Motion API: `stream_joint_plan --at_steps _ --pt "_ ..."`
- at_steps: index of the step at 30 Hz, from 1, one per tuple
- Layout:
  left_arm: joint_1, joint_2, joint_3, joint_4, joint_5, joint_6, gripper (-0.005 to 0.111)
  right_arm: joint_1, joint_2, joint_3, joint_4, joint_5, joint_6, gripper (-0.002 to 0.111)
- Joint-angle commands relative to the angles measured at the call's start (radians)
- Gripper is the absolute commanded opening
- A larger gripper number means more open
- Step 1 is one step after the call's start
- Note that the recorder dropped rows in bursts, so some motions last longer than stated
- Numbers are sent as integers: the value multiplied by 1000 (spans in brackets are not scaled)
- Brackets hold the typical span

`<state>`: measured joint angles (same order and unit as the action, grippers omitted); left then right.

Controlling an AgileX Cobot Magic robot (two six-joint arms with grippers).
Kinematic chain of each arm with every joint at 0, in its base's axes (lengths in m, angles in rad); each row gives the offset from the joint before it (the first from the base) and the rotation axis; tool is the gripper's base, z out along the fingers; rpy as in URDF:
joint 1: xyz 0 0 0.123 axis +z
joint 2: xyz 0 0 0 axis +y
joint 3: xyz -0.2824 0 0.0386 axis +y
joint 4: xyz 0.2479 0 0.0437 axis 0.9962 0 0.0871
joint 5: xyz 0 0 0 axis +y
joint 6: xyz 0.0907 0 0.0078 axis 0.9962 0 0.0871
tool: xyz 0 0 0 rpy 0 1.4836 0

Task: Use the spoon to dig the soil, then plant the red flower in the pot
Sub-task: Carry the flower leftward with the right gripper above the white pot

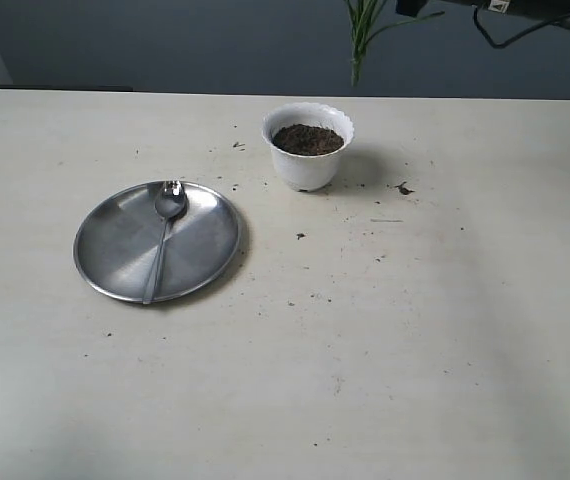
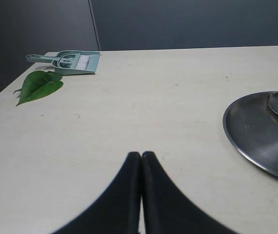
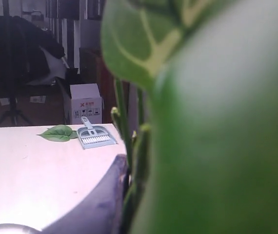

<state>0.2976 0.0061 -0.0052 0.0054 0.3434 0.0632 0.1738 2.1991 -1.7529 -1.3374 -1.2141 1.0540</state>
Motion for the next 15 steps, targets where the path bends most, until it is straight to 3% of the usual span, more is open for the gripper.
stream_joint_plan --at_steps 1,15 --pt "0 -6 5 0 -7 -1 0 39 55 -32 3 -7 -50 -1" --pt "0 -6 5 0 -7 -1 0 90 150 -128 -53 -7 -30 -1"
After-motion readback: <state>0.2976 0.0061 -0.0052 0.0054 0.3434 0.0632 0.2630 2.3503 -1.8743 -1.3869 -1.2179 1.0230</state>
